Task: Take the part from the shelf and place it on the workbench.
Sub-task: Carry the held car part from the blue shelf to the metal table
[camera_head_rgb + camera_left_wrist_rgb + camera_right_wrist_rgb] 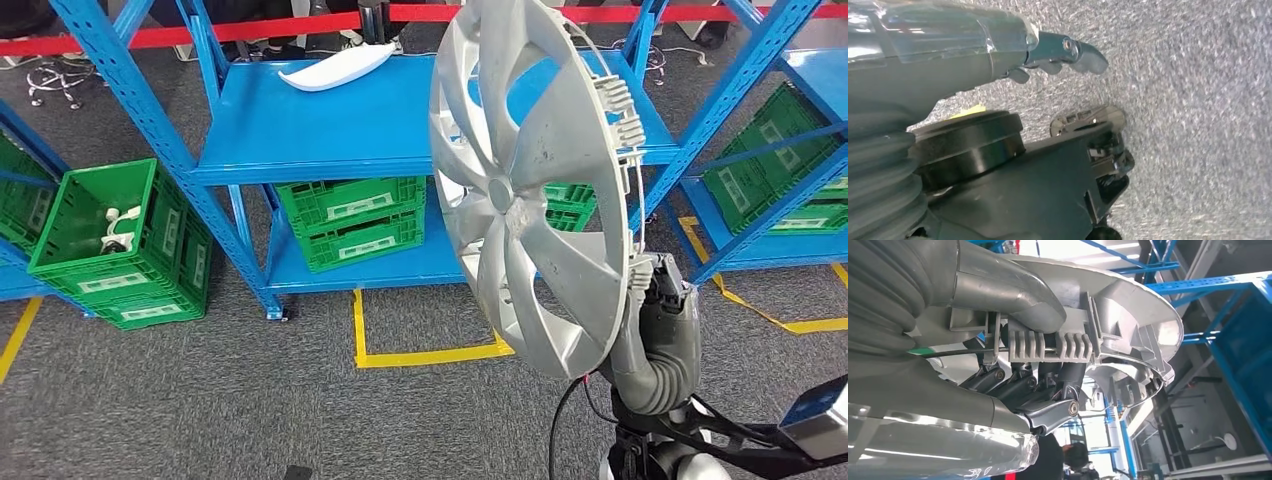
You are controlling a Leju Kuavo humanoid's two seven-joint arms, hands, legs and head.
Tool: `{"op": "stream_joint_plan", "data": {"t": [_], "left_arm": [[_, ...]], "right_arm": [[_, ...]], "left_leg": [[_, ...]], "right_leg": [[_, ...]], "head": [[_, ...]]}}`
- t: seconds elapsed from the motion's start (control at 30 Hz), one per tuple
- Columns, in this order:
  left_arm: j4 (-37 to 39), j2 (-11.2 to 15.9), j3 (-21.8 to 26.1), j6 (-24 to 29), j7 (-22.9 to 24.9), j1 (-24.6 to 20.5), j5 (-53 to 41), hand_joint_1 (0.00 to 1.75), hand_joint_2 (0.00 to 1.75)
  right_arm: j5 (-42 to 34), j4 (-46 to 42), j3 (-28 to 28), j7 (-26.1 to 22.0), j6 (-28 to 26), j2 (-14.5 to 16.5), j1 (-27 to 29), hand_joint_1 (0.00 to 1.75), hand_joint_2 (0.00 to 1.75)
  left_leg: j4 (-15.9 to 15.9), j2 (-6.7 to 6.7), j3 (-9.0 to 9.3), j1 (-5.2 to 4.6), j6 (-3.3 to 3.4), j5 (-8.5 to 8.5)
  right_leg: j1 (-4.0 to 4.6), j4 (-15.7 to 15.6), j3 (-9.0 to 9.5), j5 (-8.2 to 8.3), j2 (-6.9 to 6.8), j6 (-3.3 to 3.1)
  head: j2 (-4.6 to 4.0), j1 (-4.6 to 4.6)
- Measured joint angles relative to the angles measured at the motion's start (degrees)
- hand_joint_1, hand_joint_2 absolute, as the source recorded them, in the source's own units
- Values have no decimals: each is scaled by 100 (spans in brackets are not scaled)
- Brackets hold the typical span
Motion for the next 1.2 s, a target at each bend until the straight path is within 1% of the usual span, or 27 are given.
{"op": "stream_joint_plan", "data": {"t": [0.07,0.17,0.2,0.23,0.27,0.3,0.37,0.4,0.43,0.5,0.57,0.63,0.67,0.7,0.73,0.77,0.8,0.87,0.9,0.93,0.97,1.0,1.03,1.1,1.13,1.17,1.2], "left_arm": [[0,3,-5,0,-1,2,0,0,175],[0,6,-9,0,-2,6,0,0,175],[0,8,-9,-1,-2,9,0,0,175],[0,10,-10,-2,-2,12,0,0,175],[0,12,-11,-4,-1,12,0,0,175],[0,14,-13,-8,-1,12,0,0,175],[0,20,-14,-13,2,3,0,0,175],[0,24,-16,-14,3,-3,0,0,175],[0,27,-17,-15,4,-9,0,0,175],[1,34,-18,-18,9,-11,1,0,175],[2,37,-17,-21,12,-12,4,0,175],[1,28,-17,-23,11,-17,7,0,175],[1,23,-17,-24,12,-16,7,0,175],[1,20,-17,-25,13,-11,7,0,175],[2,19,-17,-26,13,-5,7,0,175],[2,19,-17,-26,14,-1,7,0,175],[2,19,-17,-26,13,1,7,0,175],[1,17,-18,-26,12,-4,7,0,175],[0,17,-18,-26,12,-9,6,0,175],[1,17,-18,-27,12,-10,6,0,175],[1,16,-19,-27,12,-7,6,0,175],[1,16,-19,-28,13,3,6,0,175],[2,17,-19,-28,13,14,7,0,175],[2,21,-20,-28,12,18,7,0,175],[2,22,-20,-28,11,12,7,0,175],[1,21,-20,-28,10,7,7,0,175],[1,20,-20,-28,10,7,7,0,175]], "right_arm": [[3,1,0,-10,4,1,0,175,175],[45,4,0,-20,15,-1,0,175,175],[70,9,0,-21,16,-1,1,175,175],[95,16,1,-22,16,-1,0,175,175],[115,23,1,-22,17,0,0,175,175],[135,27,2,-21,17,1,-1,175,175],[165,29,3,-20,19,1,-5,175,175],[175,30,4,-20,21,1,-6,175,175],[180,30,5,-20,23,1,-8,175,175],[186,29,6,-20,28,2,-9,175,175],[190,26,5,-21,30,1,-11,175,175],[191,28,5,-22,32,-1,-7,175,175],[191,30,5,-22,33,-1,-3,175,175],[190,32,6,-21,33,-1,1,175,175],[190,35,7,-21,33,-1,3,175,175],[190,37,7,-21,33,-1,4,175,175],[190,39,7,-20,33,-1,5,175,175],[195,42,7,-21,33,-1,4,175,175],[199,41,7,-21,33,-1,2,175,175],[208,41,7,-20,33,-1,0,175,175],[217,42,7,-18,33,-1,-3,175,175],[226,41,7,-15,33,-1,-6,175,175],[235,43,8,-10,33,0,-11,175,175],[246,40,10,-2,33,-1,-13,175,175],[248,38,13,0,33,-2,-14,175,175],[250,36,14,1,33,-3,-11,175,175],[250,37,16,1,33,-4,-10,175,175]], "left_leg": [[189,-11,-94,0,-52,-171],[1163,-59,-455,-2,-83,-775],[1433,-64,-540,-4,-83,-875],[1528,-62,-540,-6,-76,-866],[1407,-47,-433,-10,-56,-753],[1110,8,-238,-23,-21,-583],[421,267,177,-91,76,-358],[202,378,299,-129,118,-319],[96,428,345,-160,148,-324],[10,314,352,-152,188,-301],[-74,166,350,-98,242,-266],[-102,36,332,-64,284,-227],[-102,-28,320,-58,291,-216],[-100,-95,313,-53,286,-206],[-97,-161,308,-47,277,-197],[-94,-228,307,-37,264,-187],[-90,-292,308,-25,249,-180],[-69,-414,287,-11,197,-164],[-54,-470,251,-9,158,-148],[-40,-518,200,-8,112,-125],[-29,-562,146,-4,64,-96],[-28,-604,102,-1,21,-71],[-4,-544,63,-4,-12,-84],[291,-265,-86,-9,-58,-303],[604,-104,-222,-4,-72,-501],[980,-34,-381,6,-85,-703],[1323,-27,-519,15,-94,-853]], "right_leg": [[-15,-42,-36,52,-21,-81],[11,-29,-114,114,-74,-170],[29,-12,-141,123,-101,-184],[48,7,-165,128,-129,-191],[67,29,-184,128,-161,-196],[85,52,-197,122,-197,-197],[114,99,-217,96,-280,-182],[126,121,-224,86,-327,-165],[132,135,-231,80,-382,-148],[141,151,-241,63,-485,-110],[117,302,-304,-86,-342,-39],[56,868,-530,-428,-86,52],[23,1256,-690,-601,-30,92],[-8,1572,-822,-704,-11,125],[-37,1730,-888,-701,-7,153],[-63,1667,-863,-578,-2,176],[-87,1403,-751,-367,17,192],[-138,684,-464,48,201,213],[-154,425,-368,144,296,201],[-158,283,-328,161,362,173],[-152,243,-328,135,367,131],[-149,212,-338,120,306,80],[-147,190,-347,126,244,31],[-138,152,-354,165,116,-50],[-121,146,-356,176,47,-76],[-101,148,-363,181,-21,-90],[-84,153,-371,182,-91,-98]], "head": [[0,-44],[0,-173],[0,-211],[0,-244],[0,-270],[0,-288],[0,-304],[0,-302],[0,-303],[0,-307],[0,-285],[0,-220],[0,-185],[0,-161],[0,-138],[0,-118],[0,-101],[0,-64],[0,-49],[0,-39],[0,-33],[0,-35],[0,-46],[0,-118],[0,-159],[0,-198],[0,-223]]}}
